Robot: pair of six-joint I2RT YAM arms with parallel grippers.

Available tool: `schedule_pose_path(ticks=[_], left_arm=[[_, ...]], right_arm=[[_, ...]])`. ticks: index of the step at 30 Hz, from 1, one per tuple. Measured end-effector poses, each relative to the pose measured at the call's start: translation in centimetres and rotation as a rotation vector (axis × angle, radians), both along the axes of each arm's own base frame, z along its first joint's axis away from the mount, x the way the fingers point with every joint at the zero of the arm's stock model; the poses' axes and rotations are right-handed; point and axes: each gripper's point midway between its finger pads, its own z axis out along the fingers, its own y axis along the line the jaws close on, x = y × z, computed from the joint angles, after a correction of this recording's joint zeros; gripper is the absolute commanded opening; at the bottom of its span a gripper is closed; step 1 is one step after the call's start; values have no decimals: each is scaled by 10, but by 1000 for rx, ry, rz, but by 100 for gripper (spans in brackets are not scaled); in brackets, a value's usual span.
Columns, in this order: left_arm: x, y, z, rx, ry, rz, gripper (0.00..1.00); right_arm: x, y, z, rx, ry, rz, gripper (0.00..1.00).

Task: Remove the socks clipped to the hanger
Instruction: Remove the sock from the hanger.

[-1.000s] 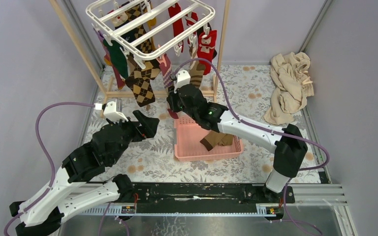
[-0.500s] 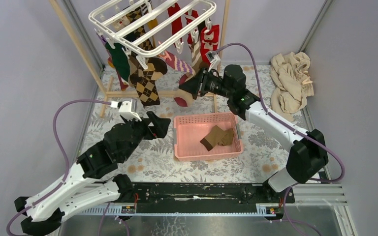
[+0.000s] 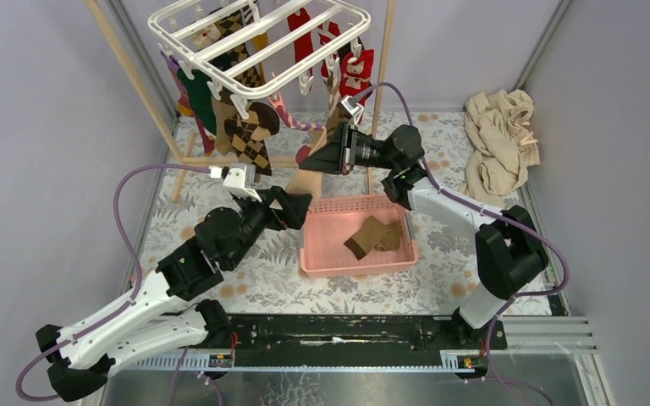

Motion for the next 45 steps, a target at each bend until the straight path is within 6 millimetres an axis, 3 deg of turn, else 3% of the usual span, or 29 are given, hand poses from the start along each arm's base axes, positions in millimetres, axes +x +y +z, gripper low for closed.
schedule_pose_path(ticks=[11,12,19,20,23,28,30,35,39,45], left_arm=[[4,-13,3,-1,-79,-54,97],[4,-16,3,-4,-83,-67,89],[-4,-30,12,-30,-118,-159,5],[-5,-32,13,-23,-122,-171,0],[-7,-35,17,-21,-122,-190,0],[-11,-32,32,-28,-131,-198,0],[-12,-30,42,-30,-133,-198,0],[-17,-25,64,-39,-143,-201,0],[-18,-25,75,-38,-144,-211,0],[-17,-28,77,-12,-135,-220,0]], right_arm=[[-21,-8,20,98,20,127,15],[-21,-8,19,100,27,131,15],[-15,-4,5,92,82,144,17],[-15,-3,3,91,87,144,18],[-14,-3,1,88,94,145,24],[-11,-1,-6,63,87,131,48],[-6,2,-16,15,87,102,69],[12,1,-43,-195,62,-79,98],[31,-15,-38,-352,-52,-269,100],[43,-68,-28,-595,-246,-567,100]])
